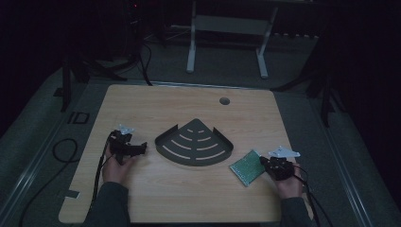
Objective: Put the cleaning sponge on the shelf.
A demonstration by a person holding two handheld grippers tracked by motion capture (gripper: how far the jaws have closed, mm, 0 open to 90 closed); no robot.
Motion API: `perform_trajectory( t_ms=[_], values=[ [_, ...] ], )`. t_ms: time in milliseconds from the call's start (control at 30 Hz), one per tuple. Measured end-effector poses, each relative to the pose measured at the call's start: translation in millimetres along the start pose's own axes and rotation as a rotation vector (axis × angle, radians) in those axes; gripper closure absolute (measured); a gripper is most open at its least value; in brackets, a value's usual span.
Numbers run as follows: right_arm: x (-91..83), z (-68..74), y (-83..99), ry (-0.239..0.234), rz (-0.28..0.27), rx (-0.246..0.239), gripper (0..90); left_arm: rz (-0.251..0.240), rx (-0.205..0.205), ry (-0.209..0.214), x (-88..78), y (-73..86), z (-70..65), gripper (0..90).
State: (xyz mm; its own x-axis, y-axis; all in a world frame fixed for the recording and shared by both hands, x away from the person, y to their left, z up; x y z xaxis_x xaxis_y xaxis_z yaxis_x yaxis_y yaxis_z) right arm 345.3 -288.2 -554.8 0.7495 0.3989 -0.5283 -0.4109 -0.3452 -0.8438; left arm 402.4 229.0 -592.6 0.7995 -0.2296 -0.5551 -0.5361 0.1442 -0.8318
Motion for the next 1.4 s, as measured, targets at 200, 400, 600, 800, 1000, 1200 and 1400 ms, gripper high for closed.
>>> perform_trajectory(
  t_ms=[200, 400, 600, 800, 1000, 1200, 1400],
  values=[
    [0.3, 3.8, 6.6, -0.005, 0.035, -0.016, 89.8, 0.000, 0.000, 0.000, 0.0, 0.0, 0.0, 7.9],
    [-9.8, 8.2, 13.4, -0.009, 0.033, -0.001, 89.8, -0.001, -0.001, 0.000, 0.0, 0.0, -0.1, 7.8],
    [-16.5, 15.8, 16.8, -0.023, 0.042, -0.010, 89.9, -0.001, -0.001, 0.000, 0.0, 0.0, -0.1, 7.9],
    [-17.2, 23.1, 16.3, -0.038, 0.053, -0.035, 90.0, 0.000, 0.000, 0.000, 0.0, 0.0, 0.0, 7.9],
    [-19.6, 28.4, 17.3, -0.067, 0.062, -0.056, 90.0, -0.001, -0.001, 0.000, 0.0, 0.0, -0.1, 7.9],
    [-25.7, 33.7, 19.3, -0.111, 0.072, -0.090, 90.0, -0.001, -0.001, 0.000, 0.0, 0.0, -0.1, 7.9],
    [-31.2, 38.1, 19.7, -0.135, 0.087, -0.087, 87.0, -0.001, -0.001, 0.000, 0.0, 0.0, -0.1, 7.9]
  ],
)
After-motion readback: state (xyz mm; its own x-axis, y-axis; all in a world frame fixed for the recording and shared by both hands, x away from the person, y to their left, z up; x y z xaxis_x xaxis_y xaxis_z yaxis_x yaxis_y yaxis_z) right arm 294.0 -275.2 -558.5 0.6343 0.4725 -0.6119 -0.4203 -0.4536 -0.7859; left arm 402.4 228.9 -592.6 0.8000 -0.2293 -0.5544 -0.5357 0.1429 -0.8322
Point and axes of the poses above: each handheld gripper's, and its own axes: x roughly forward along the jaws, y roughly out of its underside, z roughly to its left, the point moved 4 cm from there along x, roughly forward along the jaws, and after that the axes turned 12 degrees about -z, right-handed, at the moved point
